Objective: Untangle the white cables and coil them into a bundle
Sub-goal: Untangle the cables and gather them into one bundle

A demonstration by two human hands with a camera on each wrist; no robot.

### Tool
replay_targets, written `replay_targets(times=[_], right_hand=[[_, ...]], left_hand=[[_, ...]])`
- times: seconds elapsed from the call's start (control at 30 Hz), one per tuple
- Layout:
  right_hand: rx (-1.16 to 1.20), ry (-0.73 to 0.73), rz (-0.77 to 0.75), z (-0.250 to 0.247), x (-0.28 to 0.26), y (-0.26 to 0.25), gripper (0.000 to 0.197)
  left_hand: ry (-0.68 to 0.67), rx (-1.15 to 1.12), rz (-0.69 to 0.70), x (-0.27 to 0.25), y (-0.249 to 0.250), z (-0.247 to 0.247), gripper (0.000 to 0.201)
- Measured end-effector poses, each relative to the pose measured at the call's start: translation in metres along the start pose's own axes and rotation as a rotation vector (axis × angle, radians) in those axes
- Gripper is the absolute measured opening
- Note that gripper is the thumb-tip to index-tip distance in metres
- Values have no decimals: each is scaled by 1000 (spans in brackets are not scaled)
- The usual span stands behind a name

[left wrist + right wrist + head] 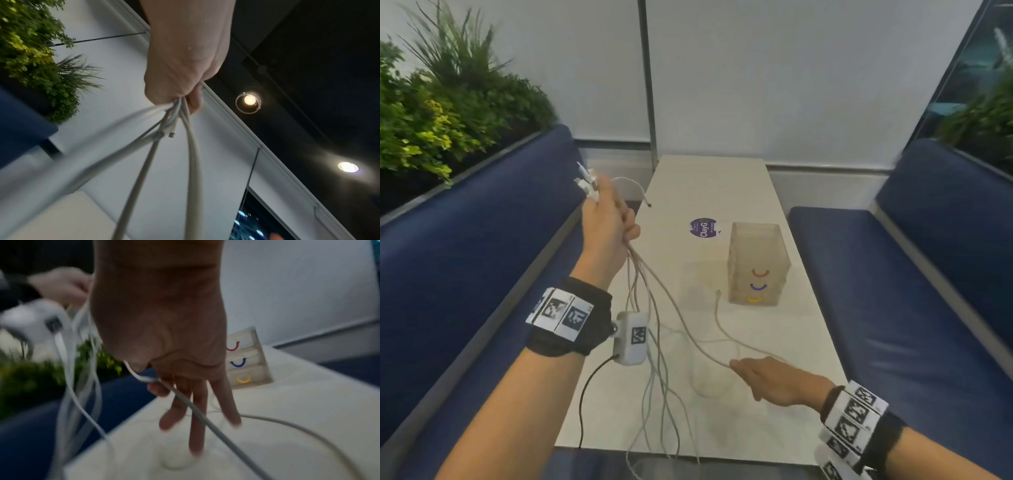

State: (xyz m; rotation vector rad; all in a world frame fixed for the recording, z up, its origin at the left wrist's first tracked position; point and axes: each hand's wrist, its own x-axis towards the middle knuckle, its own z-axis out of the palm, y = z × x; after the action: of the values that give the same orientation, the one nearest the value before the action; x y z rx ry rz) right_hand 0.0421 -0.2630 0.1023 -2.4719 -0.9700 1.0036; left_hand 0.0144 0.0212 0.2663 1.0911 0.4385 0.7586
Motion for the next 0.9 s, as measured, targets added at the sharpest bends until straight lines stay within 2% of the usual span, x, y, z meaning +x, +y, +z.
replay_targets(times=[0.07, 0.1, 0.13, 0.17, 0.2, 0.23, 0.27, 0.3, 0.33, 0.4, 0.47, 0.5, 0.63, 0.73, 0.9], right_hand=[[160, -253, 22, -4, -8, -25, 61], [141, -358, 6, -9, -11, -37, 62], [18, -416, -21, -17, -14, -48, 64], [-173, -414, -41, -26, -17, -57, 66], [-348, -341, -63, -36, -17, -64, 70], [-428, -229, -97, -46, -18, -70, 77], [-380, -102, -147, -56, -16, -73, 87], [-230, -5, -212, -62, -16, -77, 92], [-20, 34, -290, -65, -14, -81, 88], [402, -22, -463, -55, -8, -90, 61], [649, -9, -547, -32, -7, -97, 33], [724, 15, -560, -19, -7, -100, 26], [884, 37, -499, 31, -2, -94, 35], [895, -15, -341, 59, -2, -68, 41], [467, 26, -189, 96, -5, -12, 56]], left_hand=[[-63, 78, -21, -6, -10, 2, 43], [-102, 105, -41, -12, -17, 5, 43], [-149, 119, -71, -18, -23, 8, 43], [-199, 123, -112, -25, -29, 11, 44], [-248, 117, -161, -32, -34, 13, 44], [-297, 103, -212, -40, -38, 15, 45], [-344, 81, -258, -48, -40, 18, 46], [-388, 56, -295, -55, -42, 21, 46], [-422, 34, -318, -62, -42, 24, 46], [-464, -2, -324, -71, -39, 27, 46], [-472, -40, -306, -72, -33, 25, 47], [-463, -55, -292, -72, -29, 23, 47], [-398, -60, -182, -72, -9, 11, 47], [-343, -93, -87, -67, 15, 1, 46], [-279, -161, 33, -56, 60, -15, 46]])
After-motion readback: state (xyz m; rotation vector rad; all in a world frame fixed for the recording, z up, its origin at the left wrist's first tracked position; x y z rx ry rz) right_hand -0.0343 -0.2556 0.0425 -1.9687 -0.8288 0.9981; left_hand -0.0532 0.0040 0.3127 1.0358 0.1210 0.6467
